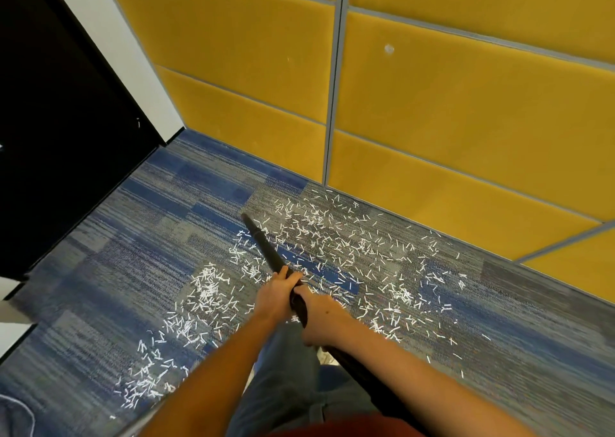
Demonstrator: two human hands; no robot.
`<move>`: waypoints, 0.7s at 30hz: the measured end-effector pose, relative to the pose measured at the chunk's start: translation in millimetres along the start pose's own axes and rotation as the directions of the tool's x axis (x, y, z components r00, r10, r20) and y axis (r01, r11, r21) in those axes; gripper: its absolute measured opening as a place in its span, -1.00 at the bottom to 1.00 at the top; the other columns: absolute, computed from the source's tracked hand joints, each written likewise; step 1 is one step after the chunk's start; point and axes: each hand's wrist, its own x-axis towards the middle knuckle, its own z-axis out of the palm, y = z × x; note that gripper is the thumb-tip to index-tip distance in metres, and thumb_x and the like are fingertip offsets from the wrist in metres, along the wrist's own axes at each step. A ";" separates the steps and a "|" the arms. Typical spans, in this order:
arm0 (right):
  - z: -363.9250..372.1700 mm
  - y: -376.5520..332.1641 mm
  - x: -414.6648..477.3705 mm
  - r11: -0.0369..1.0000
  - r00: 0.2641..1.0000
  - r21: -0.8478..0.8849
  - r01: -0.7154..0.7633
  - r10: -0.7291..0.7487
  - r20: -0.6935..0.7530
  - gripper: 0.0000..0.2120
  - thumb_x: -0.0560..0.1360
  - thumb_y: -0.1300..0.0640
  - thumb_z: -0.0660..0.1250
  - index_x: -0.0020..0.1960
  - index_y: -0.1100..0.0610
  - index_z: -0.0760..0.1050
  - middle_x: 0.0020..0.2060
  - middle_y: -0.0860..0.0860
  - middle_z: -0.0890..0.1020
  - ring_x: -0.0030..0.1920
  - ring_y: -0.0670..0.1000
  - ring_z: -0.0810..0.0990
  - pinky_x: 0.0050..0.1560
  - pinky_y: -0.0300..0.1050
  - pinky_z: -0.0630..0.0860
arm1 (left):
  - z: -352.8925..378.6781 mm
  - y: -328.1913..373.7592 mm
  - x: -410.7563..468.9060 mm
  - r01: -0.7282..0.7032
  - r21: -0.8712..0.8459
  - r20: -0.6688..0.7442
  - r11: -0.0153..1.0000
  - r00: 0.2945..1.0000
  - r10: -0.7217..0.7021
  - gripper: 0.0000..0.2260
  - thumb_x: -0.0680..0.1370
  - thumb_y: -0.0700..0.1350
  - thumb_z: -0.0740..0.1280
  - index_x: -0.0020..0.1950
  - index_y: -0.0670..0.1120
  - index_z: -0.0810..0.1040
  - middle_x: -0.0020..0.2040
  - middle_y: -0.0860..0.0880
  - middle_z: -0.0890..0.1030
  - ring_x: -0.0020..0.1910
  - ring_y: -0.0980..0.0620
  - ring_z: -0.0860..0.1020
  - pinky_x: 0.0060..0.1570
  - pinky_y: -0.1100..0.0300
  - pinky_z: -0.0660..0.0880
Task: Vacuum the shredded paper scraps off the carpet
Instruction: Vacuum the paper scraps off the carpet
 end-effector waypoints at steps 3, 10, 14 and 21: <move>-2.9 -4.7 1.2 0.984 1.000 -0.177 -0.005 0.001 -0.024 -0.38 0.46 0.17 0.34 0.44 0.04 0.16 0.13 0.16 0.52 0.14 0.20 0.54 0.05 0.03 0.49 | -7.4 -1.7 2.0 -0.040 0.079 -0.012 0.996 0.999 0.041 -0.66 0.55 -0.09 0.26 0.32 0.02 0.37 0.34 -0.07 0.40 0.30 -0.10 0.40 0.10 0.00 0.51; 10.8 -16.3 -0.7 0.963 0.999 -0.268 -0.035 0.025 -0.042 -0.26 0.50 0.11 0.31 0.53 -0.05 -0.03 0.13 0.09 0.52 0.08 0.13 0.56 0.06 0.00 0.52 | -7.9 -13.8 -4.4 -0.100 0.151 0.028 0.983 0.995 0.097 -0.60 0.57 -0.10 0.27 0.39 -0.01 0.30 0.49 -0.10 0.23 0.49 -0.13 0.15 0.30 -0.02 0.40; 34.3 -37.0 -11.1 0.954 0.999 -0.296 -0.038 0.043 0.010 -0.23 0.49 0.20 0.31 0.53 -0.08 -0.07 0.07 0.09 0.52 0.04 0.12 0.57 0.00 -0.01 0.52 | 2.5 -35.8 -22.3 -0.141 0.144 0.042 0.979 0.990 0.136 -0.58 0.56 -0.11 0.28 0.41 -0.05 0.29 0.47 -0.07 0.29 0.47 -0.11 0.22 0.34 -0.01 0.36; 42.4 -35.6 -32.3 0.935 0.998 -0.353 -0.040 0.021 -0.057 -0.31 0.54 0.21 0.26 0.53 -0.08 -0.02 0.08 0.10 0.51 0.05 0.11 0.57 -0.11 -0.06 0.47 | 6.0 -29.1 -41.0 -0.207 0.102 -0.019 0.973 0.978 0.210 -0.69 0.50 -0.08 0.35 0.21 -0.03 0.42 0.20 -0.02 0.51 0.26 -0.04 0.43 0.16 0.04 0.50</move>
